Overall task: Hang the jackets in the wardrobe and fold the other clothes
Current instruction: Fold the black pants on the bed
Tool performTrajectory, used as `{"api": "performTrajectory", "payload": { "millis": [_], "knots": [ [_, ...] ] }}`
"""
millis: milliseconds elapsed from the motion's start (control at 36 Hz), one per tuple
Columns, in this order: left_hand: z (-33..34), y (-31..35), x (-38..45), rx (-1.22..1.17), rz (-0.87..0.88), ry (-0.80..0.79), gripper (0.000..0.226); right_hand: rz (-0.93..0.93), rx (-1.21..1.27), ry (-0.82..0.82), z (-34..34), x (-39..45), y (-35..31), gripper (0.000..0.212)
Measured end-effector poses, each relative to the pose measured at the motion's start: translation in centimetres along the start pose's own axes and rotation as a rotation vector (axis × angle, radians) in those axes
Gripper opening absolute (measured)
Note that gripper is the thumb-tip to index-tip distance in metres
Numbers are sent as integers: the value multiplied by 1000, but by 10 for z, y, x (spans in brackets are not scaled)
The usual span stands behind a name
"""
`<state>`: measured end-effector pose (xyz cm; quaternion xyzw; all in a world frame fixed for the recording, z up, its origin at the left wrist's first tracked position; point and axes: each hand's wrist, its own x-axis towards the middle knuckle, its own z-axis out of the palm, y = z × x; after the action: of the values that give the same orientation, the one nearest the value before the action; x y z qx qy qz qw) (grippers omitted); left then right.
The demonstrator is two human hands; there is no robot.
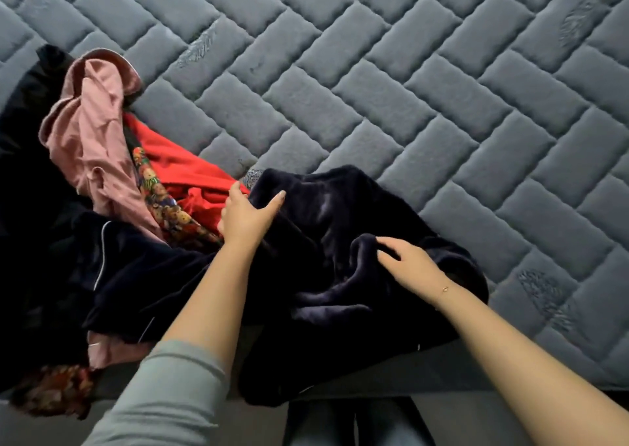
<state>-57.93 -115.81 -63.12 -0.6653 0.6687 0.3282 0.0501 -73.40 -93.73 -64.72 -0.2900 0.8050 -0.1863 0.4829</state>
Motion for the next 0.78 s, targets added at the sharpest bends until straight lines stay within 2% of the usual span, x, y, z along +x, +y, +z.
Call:
{"api": "performTrajectory", "payload": {
  "millis": [28,83,139,167,222,278,333,389,417,472,528,583,639,694,778],
  "knots": [
    [2,0,9,-18,-7,-99,86,35,5,-27,5,3,-1,36],
    [5,2,19,-123,78,-196,61,102,23,-33,9,5,-3,33],
    [5,8,12,-360,157,-228,28,148,73,-67,7,5,-5,20],
    [4,11,6,-485,165,-265,20,158,104,-115,4,4,-5,16],
    [1,12,-10,-679,184,-378,16,169,111,-254,-4,2,-9,19],
    [1,7,-29,-726,251,-505,15,172,116,-301,-14,-1,-15,24],
    [5,-5,-48,-702,294,-602,16,157,181,-202,-24,-1,-22,24],
    [10,-19,-65,-669,313,-668,17,96,269,-19,-31,-2,-28,16],
    [13,-26,-73,-641,332,-697,20,32,256,69,-35,-3,-32,24],
    [14,-38,-86,-591,366,-747,23,-162,187,153,-44,-6,-43,55],
    [12,-46,-98,-586,355,-756,20,-356,107,119,-51,-5,-54,78],
    [8,-52,-108,-604,329,-720,20,-495,-8,-20,-51,0,-64,85],
    [3,-55,-116,-601,319,-670,22,-583,-216,-188,-42,4,-69,79],
    [-3,-55,-122,-609,317,-617,23,-553,-425,-330,-31,5,-67,66],
    [-12,-47,-134,-638,319,-507,25,-489,-515,-394,-31,-2,-52,52]
  ]
}}
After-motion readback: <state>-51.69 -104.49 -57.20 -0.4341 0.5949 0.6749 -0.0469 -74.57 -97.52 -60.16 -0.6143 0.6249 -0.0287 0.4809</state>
